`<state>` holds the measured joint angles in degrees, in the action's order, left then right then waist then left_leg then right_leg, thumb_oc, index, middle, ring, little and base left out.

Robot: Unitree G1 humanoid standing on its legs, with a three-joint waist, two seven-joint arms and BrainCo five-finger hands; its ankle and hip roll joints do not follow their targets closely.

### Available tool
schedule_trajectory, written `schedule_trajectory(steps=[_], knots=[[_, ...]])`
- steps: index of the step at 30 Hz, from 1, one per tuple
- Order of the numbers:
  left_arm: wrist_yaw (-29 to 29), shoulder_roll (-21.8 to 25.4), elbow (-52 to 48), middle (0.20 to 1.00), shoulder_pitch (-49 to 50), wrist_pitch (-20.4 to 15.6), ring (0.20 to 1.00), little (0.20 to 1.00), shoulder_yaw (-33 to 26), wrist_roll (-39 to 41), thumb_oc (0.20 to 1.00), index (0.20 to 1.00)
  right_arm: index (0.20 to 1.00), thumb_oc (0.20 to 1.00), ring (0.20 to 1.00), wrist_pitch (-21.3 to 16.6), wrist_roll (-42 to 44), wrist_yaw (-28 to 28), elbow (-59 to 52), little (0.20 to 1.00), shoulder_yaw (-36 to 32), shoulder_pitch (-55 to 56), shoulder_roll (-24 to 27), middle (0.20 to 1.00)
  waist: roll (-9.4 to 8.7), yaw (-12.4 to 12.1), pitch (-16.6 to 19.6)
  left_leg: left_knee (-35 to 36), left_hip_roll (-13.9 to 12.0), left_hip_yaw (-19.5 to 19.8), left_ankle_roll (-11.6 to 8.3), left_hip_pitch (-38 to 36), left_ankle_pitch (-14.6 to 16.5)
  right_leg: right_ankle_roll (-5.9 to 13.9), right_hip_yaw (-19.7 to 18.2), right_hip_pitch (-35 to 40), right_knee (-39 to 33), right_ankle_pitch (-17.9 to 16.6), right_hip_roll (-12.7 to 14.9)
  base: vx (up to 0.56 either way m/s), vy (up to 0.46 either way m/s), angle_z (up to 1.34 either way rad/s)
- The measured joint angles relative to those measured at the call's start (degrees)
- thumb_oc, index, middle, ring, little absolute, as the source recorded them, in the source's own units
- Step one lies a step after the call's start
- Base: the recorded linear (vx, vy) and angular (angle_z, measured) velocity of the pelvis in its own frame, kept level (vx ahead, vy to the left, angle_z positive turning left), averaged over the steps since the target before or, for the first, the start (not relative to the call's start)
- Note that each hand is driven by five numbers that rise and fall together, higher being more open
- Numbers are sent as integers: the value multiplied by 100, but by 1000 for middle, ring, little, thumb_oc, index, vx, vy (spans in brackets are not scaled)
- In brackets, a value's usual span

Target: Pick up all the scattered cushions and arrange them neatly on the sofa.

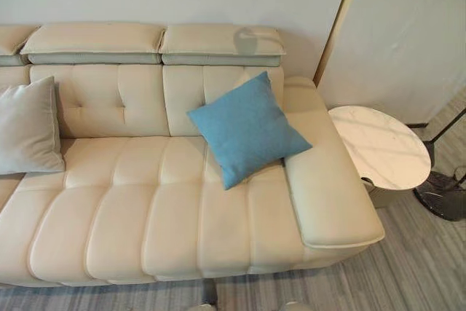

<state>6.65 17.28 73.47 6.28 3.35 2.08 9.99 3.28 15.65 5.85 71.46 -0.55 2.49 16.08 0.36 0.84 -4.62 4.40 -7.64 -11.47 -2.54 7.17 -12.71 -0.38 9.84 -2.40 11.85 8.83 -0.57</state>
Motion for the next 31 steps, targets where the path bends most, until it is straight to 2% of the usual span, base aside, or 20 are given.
schedule_trajectory(steps=[1, 3, 4, 5, 6, 7, 8, 9, 10, 11, 12, 13, 15, 16, 17, 18, 19, 20, 26, 31], knots=[[-3, -57, 33, 1000, 23, 12, 1000, 1000, 15, -1, 1000, 1000, 1000, 1000, 1000, 0, 0, -17, -2, 1000, 2, 6, 36, 1000, 108, -32, -27, -118, -120, 154, -98, 86, -146, -93, 66, 13, -13, -50, -158, -416, -237, 18], [-8, -108, 32, 1000, -14, 31, 1000, 1000, 16, 3, 1000, 1000, 1000, 1000, 1000, 6, 1, -22, -35, 1000, 3, 69, 69, 1000, 194, -27, -46, -175, -131, 219, -327, 119, -284, -234, 133, 16, -14, -58, -177, -323, -127, 18], [-9, -151, 32, 1000, -6, 27, 1000, 1000, 16, 4, 1000, 1000, 1000, 1000, 1000, 17, 1, -22, -37, 1000, 0, 83, 126, 1000, 266, -51, -70, -283, -160, 320, -343, 215, -339, -279, 168, -5, -9, -88, -224, -244, -77, 16], [-5, -177, 25, 1000, -61, 25, 1000, 1000, 16, 7, 1000, 1000, 1000, 1000, 1000, 30, 2, -12, -39, 1000, 0, 83, 169, 1000, 283, -38, -122, -343, -161, 460, -586, 298, -555, -366, 238, -36, -11, -141, -197, -443, -130, 19], [-5, -186, -21, 1000, -158, 39, 1000, 1000, 14, 8, 1000, 1000, 1000, 1000, 1000, 56, 2, -7, -50, 1000, 4, 34, 199, 1000, 206, -40, -144, -183, 59, 603, -937, 261, -428, -459, 239, 6, -342, -351, -72, -305, -88, 18], [-3, -173, -24, 1000, -193, 28, 1000, 1000, 8, 8, 1000, 1000, 1000, 1000, 1000, 62, 1, -14, -42, 1000, 12, 55, 213, 1000, 181, -36, -147, -337, 187, 609, -827, 201, -153, -637, 267, 7, -517, -580, -21, -431, -127, -3], [-3, -151, -17, 1000, -216, 19, 1000, 1000, -4, 9, 1000, 1000, 1000, 1000, 1000, 84, -2, -13, -35, 1000, 146, -3, 220, 1000, 87, -38, -198, -876, 287, 474, -558, 221, 244, -698, 239, 44, -675, -744, 27, -158, -51, -8], [-3, -129, 6, 1000, -230, 25, 1000, 1000, -8, 9, 1000, 1000, 1000, 1000, 1000, 80, -3, -12, -42, 1000, 222, -60, 202, 1000, 0, 9, -244, -1191, 347, 261, -328, 125, 503, -706, 249, 125, -909, -922, 49, -179, -55, -5], [-12, -109, 7, 1000, -259, 29, 1000, 1000, -9, 10, 1000, 1000, 1000, 1000, 1000, 87, -11, -23, -90, 1000, 256, -69, 196, 1000, -75, 48, -264, -1451, 411, 247, -325, 18, 790, -740, 269, 116, -1038, -1032, 74, -70, -6, 9], [-30, -94, 13, 1000, -326, 26, 1000, 1000, -14, 11, 1000, 1000, 1000, 1000, 1000, 87, -74, -26, -80, 1000, 311, -99, 180, 1000, -178, 43, -320, -1872, 423, 166, -204, -76, 1175, -762, 246, 137, -1194, -1143, 89, -60, 14, 16], [-60, -99, 11, 1000, -443, 24, 1000, 1000, -7, 10, 1000, 1000, 1000, 1000, 1000, 89, -105, -31, -51, 1000, 398, -124, 175, 1000, -219, 44, -341, -2064, 432, 146, -155, -331, 1517, -678, 242, 162, -1381, -1238, 89, -33, 48, 14], [-71, -112, 2, 1000, -502, 27, 1000, 1000, 0, 9, 1000, 1000, 1000, 1000, 1000, 99, -108, -33, -40, 1000, 405, -124, 182, 1000, -252, 53, -363, -1932, 431, 146, -148, -508, 1617, -640, 247, 160, -1438, -1279, 82, -36, 61, 20], [-116, -148, -90, 1000, -566, 34, 1000, 1000, 12, 8, 1000, 1000, 1000, 1000, 1000, 104, -108, -29, -44, 1000, 395, -146, 193, 1000, -241, 105, -396, -809, 423, -64, -124, -1160, 1638, -495, 353, 172, -1549, -1384, 53, -58, 83, 37], [-122, -193, -99, 1000, -649, 36, 1000, 1000, 23, 6, 1000, 1000, 1000, 1000, 1000, 101, -108, -28, -43, 1000, 375, -150, 228, 1000, -125, 221, -379, -195, 402, -60, -90, -1374, 1617, -396, 454, 152, -1634, -1459, -4, -120, 117, 60], [-123, -236, -143, 1000, -702, 33, 1000, 1000, 23, 5, 1000, 1000, 1000, 1000, 1000, 112, -108, -29, -41, 1000, 311, -136, 253, 1000, 1, 245, -387, 83, 368, 4, -85, -1443, 1607, -336, 565, 121, -1683, -1503, -72, -96, 87, 57], [-122, -234, -242, 1000, -718, 16, 1000, 1000, 24, 4, 1000, 1000, 1000, 1000, 1000, 118, -107, -28, -43, 1000, 216, -136, 208, 1000, -2, 251, -401, 80, 364, 40, -63, -1385, 1459, -300, 556, 79, -1684, -1525, -45, -53, 85, 25], [-122, -234, -242, 1000, -718, 16, 1000, 1000, 24, 4, 1000, 1000, 1000, 1000, 1000, 118, -107, -28, -43, 1000, 216, -136, 208, 1000, -2, 251, -401, 80, 364, 40, -63, -1385, 1459, -300, 556, 79, -1684, -1525, -45, 13, 62, 5], [-111, -233, -263, 1000, -652, 39, 1000, 1000, 50, 1, 1000, 1000, 1000, 1000, 1000, 117, -104, -30, -43, 1000, 202, -163, 165, 1000, 32, 214, -326, 81, 447, 20, 35, -1303, 1392, -216, 576, 23, -1682, -1566, 48, 11, 100, -3], [-98, -173, -246, 1000, -206, 84, 1000, 1000, 45, -19, 1000, 1000, 1000, 1000, 1000, 187, -177, -34, -40, 1000, 213, -35, 147, 1000, 53, 164, 19, 79, 572, -9, 193, -1358, 1359, 21, 561, 59, -1686, -1742, 178, -26, 89, -1], [-99, -174, -240, 1000, -249, 98, 1000, 1000, 47, -22, 1000, 1000, 1000, 1000, 1000, 209, -221, -35, -44, 1000, 217, -96, 135, 1000, -16, 118, 61, 73, 583, -9, 219, -1451, 1375, 41, 557, 155, -1687, -1778, 180, -35, 58, 0]])
